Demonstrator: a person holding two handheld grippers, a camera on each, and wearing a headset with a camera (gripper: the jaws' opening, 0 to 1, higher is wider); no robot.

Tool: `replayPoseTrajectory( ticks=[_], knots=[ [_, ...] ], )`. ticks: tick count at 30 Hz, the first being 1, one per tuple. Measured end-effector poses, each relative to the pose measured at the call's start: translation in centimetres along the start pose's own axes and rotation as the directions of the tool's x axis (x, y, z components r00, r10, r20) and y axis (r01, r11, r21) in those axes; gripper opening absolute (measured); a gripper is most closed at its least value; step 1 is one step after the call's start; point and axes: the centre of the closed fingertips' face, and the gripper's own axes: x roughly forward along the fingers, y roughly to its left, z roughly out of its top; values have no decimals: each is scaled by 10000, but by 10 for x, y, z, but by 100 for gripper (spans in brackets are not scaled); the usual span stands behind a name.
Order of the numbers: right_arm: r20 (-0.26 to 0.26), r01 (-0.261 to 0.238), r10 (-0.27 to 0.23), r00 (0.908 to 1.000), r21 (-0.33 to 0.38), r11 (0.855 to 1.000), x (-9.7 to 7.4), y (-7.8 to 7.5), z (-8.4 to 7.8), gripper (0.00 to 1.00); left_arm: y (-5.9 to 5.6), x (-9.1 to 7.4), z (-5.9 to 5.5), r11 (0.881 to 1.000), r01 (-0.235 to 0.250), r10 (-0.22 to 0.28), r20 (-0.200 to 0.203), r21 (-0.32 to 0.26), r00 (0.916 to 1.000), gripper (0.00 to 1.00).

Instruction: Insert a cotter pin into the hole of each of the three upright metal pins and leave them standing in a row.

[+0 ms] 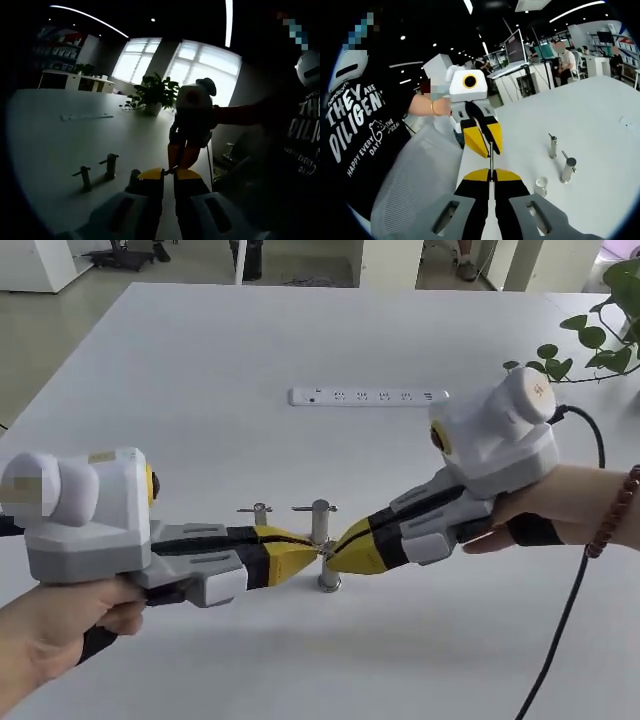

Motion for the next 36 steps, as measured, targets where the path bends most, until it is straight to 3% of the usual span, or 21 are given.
replayPoseTrajectory(
  ticks=[6,13,17,22,25,29,36],
  knots=[
    [-376,314,-322,9988,-196,9993,-3,-8,-8,0,8,-3,-3,9968,-523,532,-142,603,9985,9],
    [-949,829,-886,9915,-628,9946,-10,-20,-19,0,20,-4,-11,9826,-1168,1252,-504,1445,9908,14],
    [-1325,1045,-1135,9847,-735,9918,-11,-25,-27,0,24,0,-14,9805,-1360,1453,-574,1420,9877,18],
    [-2190,1410,-1620,9622,-1082,9841,-16,-36,-47,0,34,3,-20,9608,-1866,2074,-852,2052,9745,20],
    [-2435,1516,-1770,9536,-1193,9812,-18,-40,-54,0,40,6,-24,9556,-2016,2263,-974,2149,9692,20],
    [-2776,1687,-2012,9394,-1366,9762,-21,-51,-62,0,50,12,-30,9387,-2326,2692,-1194,2545,9557,22],
    [-3072,1870,-2238,9250,-1449,9716,-26,-66,-70,0,59,22,-36,9330,-2523,2932,-1355,2567,9464,23]
  ],
)
